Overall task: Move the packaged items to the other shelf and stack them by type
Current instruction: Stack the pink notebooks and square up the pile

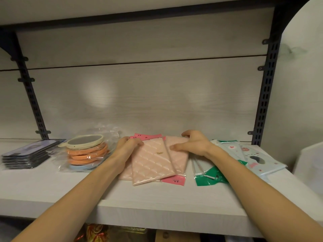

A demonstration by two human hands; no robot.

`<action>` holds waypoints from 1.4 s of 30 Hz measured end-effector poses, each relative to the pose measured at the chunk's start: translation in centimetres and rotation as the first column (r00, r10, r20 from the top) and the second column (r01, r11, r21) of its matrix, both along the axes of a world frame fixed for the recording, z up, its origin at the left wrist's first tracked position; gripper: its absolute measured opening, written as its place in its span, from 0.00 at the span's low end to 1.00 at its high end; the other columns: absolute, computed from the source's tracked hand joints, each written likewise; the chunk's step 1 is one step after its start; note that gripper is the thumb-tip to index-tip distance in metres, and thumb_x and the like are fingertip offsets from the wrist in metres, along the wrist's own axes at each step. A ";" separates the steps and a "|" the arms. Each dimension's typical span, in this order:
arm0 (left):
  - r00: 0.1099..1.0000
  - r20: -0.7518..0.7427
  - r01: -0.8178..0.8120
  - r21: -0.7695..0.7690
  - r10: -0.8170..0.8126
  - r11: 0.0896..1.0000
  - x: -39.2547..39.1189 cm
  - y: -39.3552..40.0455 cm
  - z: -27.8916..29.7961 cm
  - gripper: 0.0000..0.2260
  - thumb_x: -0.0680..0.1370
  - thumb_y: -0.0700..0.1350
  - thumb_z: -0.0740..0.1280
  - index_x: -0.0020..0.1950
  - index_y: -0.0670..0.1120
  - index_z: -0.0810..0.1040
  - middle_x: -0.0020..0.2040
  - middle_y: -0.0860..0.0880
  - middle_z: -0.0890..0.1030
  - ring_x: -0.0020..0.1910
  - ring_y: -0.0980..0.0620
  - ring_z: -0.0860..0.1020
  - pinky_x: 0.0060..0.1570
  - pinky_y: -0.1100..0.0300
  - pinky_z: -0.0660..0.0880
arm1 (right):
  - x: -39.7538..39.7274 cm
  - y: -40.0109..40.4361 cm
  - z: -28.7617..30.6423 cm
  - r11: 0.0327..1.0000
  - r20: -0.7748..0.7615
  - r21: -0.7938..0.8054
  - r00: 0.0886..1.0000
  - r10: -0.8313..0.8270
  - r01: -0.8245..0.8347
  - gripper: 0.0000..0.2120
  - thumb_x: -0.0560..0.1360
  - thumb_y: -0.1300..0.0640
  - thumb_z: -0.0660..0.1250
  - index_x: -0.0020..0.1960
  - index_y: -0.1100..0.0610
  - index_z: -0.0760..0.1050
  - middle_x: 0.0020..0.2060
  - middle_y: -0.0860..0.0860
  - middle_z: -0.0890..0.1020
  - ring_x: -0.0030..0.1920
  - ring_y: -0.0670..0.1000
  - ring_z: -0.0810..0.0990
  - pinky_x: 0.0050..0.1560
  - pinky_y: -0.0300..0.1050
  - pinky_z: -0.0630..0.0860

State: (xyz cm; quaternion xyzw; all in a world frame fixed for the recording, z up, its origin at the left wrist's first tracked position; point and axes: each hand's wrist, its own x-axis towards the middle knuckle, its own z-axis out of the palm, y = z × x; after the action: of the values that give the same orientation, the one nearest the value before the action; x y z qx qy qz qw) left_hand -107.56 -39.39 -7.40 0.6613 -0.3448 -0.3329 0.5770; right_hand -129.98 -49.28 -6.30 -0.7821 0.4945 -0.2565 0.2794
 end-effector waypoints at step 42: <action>0.969 -0.244 -0.028 -0.018 0.023 0.999 -0.2 0.1 0.5 0.13 0.78 0.52 0.64 0.42 0.45 0.81 0.38 0.43 0.81 0.36 0.44 0.78 0.42 0.55 0.73 | 1.4 0.8 0.8 0.924 0.744 0.383 0.599 -0.294 -0.022 0.23 0.68 0.73 0.67 0.62 0.63 0.72 0.50 0.61 0.82 0.44 0.59 0.83 0.38 0.47 0.79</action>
State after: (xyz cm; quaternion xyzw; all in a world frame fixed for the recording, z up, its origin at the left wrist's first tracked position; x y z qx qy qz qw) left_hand -107.81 -39.28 -6.92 0.6134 -0.2663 -0.4006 0.6263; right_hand -128.58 -48.51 -5.53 -0.4836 0.4169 -0.5025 0.5830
